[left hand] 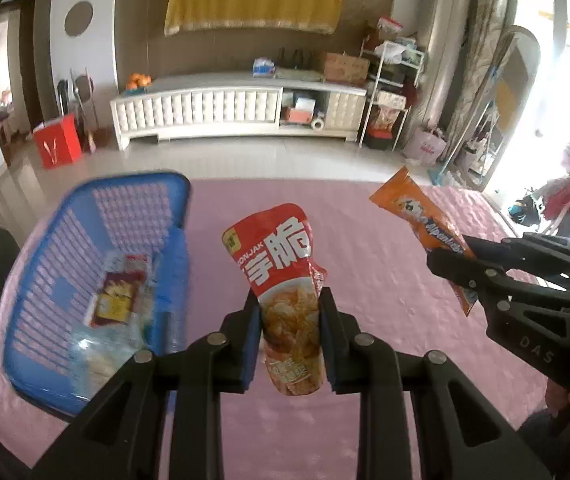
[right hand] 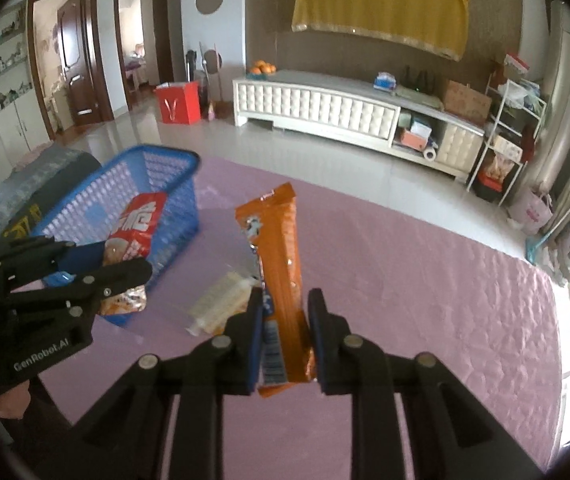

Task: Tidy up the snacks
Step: 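Carry the red snack bag and orange bar over the blue basket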

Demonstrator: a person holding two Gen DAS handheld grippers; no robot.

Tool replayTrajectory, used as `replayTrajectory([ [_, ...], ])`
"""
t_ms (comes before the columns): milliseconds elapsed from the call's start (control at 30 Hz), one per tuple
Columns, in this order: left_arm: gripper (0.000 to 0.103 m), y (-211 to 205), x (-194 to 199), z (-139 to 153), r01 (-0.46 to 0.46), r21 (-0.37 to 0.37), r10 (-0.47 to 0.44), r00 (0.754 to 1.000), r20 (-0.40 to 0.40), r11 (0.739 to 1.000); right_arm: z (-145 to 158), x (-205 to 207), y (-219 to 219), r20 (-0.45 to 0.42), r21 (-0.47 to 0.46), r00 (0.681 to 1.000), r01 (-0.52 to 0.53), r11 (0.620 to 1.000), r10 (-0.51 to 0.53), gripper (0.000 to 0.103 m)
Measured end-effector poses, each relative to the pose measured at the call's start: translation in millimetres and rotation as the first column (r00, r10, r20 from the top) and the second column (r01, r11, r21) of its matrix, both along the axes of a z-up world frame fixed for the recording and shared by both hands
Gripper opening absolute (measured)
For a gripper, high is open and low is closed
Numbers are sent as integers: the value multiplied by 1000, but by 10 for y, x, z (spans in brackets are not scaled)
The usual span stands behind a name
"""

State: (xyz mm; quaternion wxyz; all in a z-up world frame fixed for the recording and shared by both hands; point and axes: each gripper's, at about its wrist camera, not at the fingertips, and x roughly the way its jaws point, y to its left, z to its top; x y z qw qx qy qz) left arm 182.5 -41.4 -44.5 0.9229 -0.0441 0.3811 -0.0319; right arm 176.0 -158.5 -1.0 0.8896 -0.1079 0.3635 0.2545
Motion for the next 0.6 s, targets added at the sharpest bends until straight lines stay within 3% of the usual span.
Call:
replayTrajectory([
  [367, 24, 798, -387, 468, 44, 58, -47, 998, 40, 997, 313, -223, 548, 5, 45, 998, -58, 997, 58, 25],
  [600, 24, 1260, -335, 518, 55, 6, -55, 998, -3, 998, 326, -203, 942, -8, 60, 996, -93, 994, 94, 25],
])
